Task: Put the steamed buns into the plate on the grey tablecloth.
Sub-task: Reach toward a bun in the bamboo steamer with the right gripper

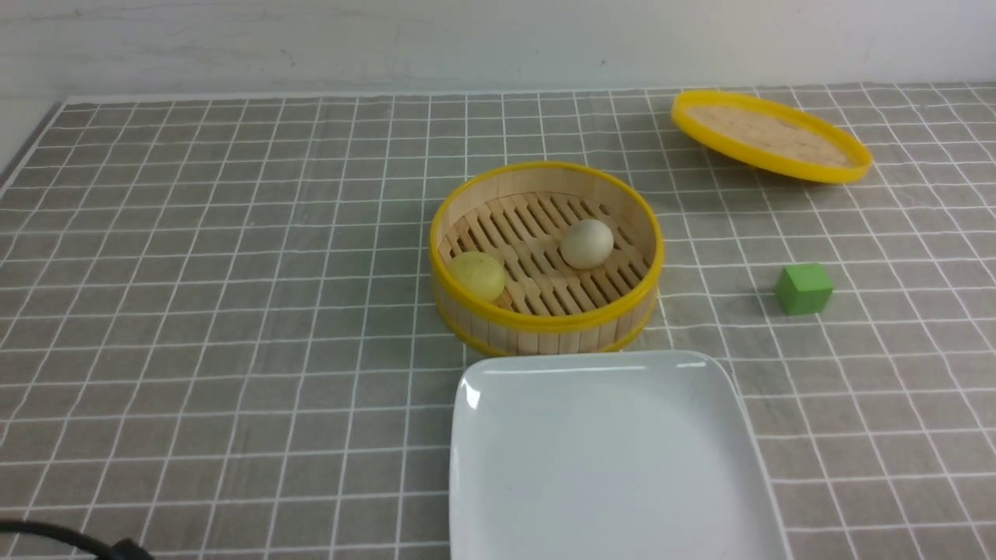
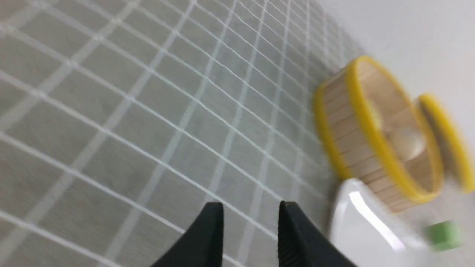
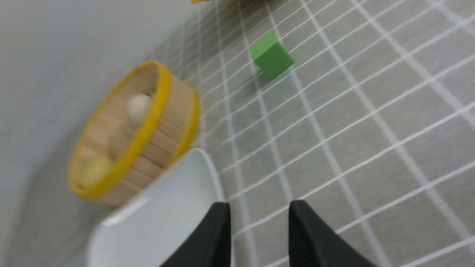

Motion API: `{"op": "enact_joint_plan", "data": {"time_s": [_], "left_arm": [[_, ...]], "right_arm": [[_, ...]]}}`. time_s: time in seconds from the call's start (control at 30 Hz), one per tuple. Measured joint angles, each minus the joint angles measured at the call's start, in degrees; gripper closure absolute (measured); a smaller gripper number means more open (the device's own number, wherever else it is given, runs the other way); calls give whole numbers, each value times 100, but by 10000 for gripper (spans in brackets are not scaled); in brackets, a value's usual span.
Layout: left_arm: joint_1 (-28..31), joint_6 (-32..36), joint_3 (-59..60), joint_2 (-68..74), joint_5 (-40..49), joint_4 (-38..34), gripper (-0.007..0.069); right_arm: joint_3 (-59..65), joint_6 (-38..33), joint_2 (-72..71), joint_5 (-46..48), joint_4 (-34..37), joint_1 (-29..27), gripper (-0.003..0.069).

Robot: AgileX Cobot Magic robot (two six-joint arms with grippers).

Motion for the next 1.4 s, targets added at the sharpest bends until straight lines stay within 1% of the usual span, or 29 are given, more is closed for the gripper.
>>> {"op": "enact_joint_plan", "data": {"time_s": [0.07, 0.13, 0.27, 0.33, 0.4, 0.43, 0.47, 0.5, 0.53, 0.57, 0.6, 0.63, 0.67, 0.7, 0.73, 0.77, 0.8, 0.83, 0.87, 0.9, 0.97, 1.0, 1.03, 1.07, 1.1, 1.13, 1.2, 1.3, 1.4], "left_arm": [[0, -611, 11, 0, 0, -622, 382], [0, -953, 11, 0, -13, -986, 382], [0, -1097, 11, 0, -215, -1174, 382], [0, -1098, 11, 0, -300, -1209, 384], [0, -1022, 11, 0, -348, -1306, 396], [0, -1005, 11, 0, -348, -1316, 399], [0, -796, 11, 0, -301, -1409, 415], [0, -670, 11, 0, -248, -1451, 428], [0, -632, 4, 0, -235, -1467, 431], [0, -326, -58, 0, -95, -1534, 460], [0, -121, -132, 0, -5, -1576, 482], [0, 116, -221, 0, 101, -1605, 510], [0, 156, -240, 0, 101, -1614, 510], [0, 404, -381, 0, 244, -1642, 551], [0, 562, -456, 0, 348, -1642, 575], [0, 618, -469, 0, 389, -1642, 585], [0, 813, -549, 0, 551, -1656, 613], [0, 888, -568, 0, 656, -1663, 622], [0, 901, -567, 0, 672, -1663, 622], [0, 926, -569, 0, 749, -1663, 622], [0, 967, -569, 0, 930, -1663, 622], [0, 972, -569, 0, 953, -1669, 622], [0, 981, -569, 0, 999, -1687, 622], [0, 993, -569, 0, 1081, -1751, 622], [0, 1000, -569, 0, 1089, -1780, 622], [0, 1012, -569, 0, 1142, -1888, 622], [0, 1115, -617, 0, 1299, -2075, 622], [0, 1360, -898, 149, 1621, -2162, 622], [0, 1774, -1386, 750, 1966, -2133, 622]], "right_arm": [[0, 342, 0, -19, 576, 0, 416], [0, 451, 0, -70, 882, 0, 416], [0, 473, 0, -181, 1192, 0, 423], [-65, 466, 0, -207, 1186, 0, 435], [-497, 226, 24, -296, 1033, 0, 484], [-497, 226, 24, -306, 1007, 0, 489], [-1062, -178, 240, -382, 686, 0, 541], [-1252, -314, 350, -382, 500, 0, 567], [-1382, -405, 432, -373, 448, 0, 574], [-1911, -758, 856, -171, -71, 0, 632], [-2238, -918, 1185, 95, -389, 0, 653], [-2551, -1013, 1559, 485, -698, 0, 659], [-2672, -1039, 1721, 572, -759, 0, 660], [-3057, -1052, 2340, 1407, -1120, 0, 660], [-3292, -1052, 2912, 1963, -1336, 0, 660], [-3334, -1052, 2912, 2071, -1362, 0, 660], [-3669, -1168, 3765, 2866, -1485, 0, 659], [-3826, -1355, 4216, 3162, -1480, 0, 659], [-3856, -1399, 4302, 3208, -1464, 0, 659], [-3980, -1603, 4634, 3352, -1405, 0, 658], [-4348, -2344, 5546, 3515, -881, 0, 656], [-4410, -2477, 5686, 3520, -688, 0, 654], [-4572, -2818, 6026, 3520, -331, 0, 651], [-4886, -3432, 6616, 3520, 211, 59, 645], [-4886, -3432, 6681, 3520, 272, 59, 645], [-5204, -3880, 7115, 3520, 648, 180, 638], [-5663, -4195, 7692, 3500, 963, 493, 625], [-6488, -4241, 8460, 3355, 872, 967, 606], [-7420, -4039, 9184, 3090, 398, 1367, 573]]}}
